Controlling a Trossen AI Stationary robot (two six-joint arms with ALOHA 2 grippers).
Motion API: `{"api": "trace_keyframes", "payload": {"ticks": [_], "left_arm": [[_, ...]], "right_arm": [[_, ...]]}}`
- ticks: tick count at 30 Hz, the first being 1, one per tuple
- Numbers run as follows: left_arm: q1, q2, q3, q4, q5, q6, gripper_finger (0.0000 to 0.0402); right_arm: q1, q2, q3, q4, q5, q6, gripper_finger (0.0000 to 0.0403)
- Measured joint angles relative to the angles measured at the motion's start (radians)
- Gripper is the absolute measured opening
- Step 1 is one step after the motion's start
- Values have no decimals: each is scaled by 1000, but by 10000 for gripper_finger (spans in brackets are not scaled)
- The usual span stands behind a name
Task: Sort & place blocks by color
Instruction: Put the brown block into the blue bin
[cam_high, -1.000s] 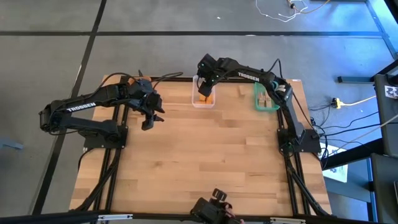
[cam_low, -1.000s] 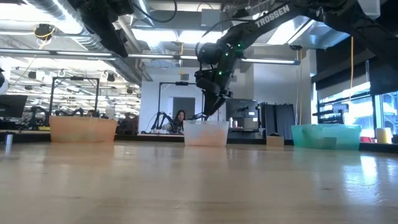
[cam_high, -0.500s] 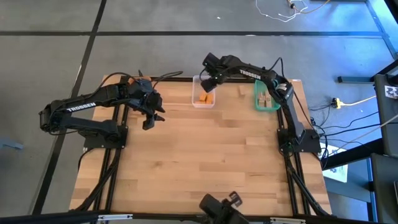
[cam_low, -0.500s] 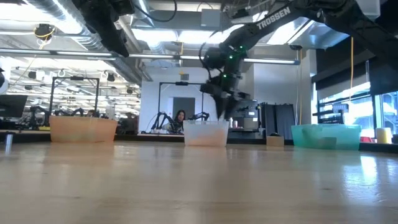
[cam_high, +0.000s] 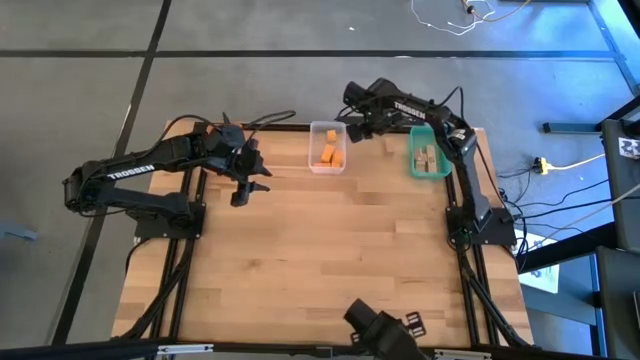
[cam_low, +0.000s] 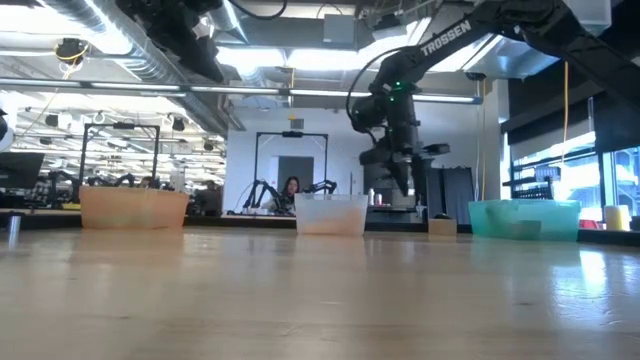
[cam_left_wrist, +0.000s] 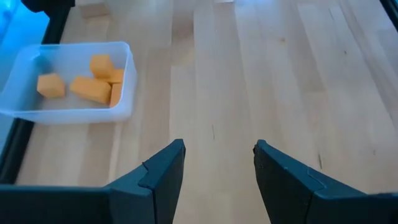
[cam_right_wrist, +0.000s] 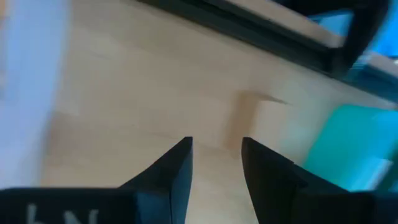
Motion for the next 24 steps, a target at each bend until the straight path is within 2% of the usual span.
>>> {"api": "trace_keyframes", "payload": {"ticks": [3,10,17,21,24], "left_arm": [[0,0,0,8,-1,26,183],[22,0,0,55,-72,26,183],[93,0,0,76,-14,18,183],[113,0,0,75,17,18,183],[115,0,0,73,28,18,183]], "right_arm": [[-13,0,0,-13,41,-34,138],[-25,0,0,-8,19,-78,123],[-39,-2,0,-8,10,-81,121],[-49,-2,0,-7,5,-83,139],[-57,-2,0,-8,-37,-133,161]]}}
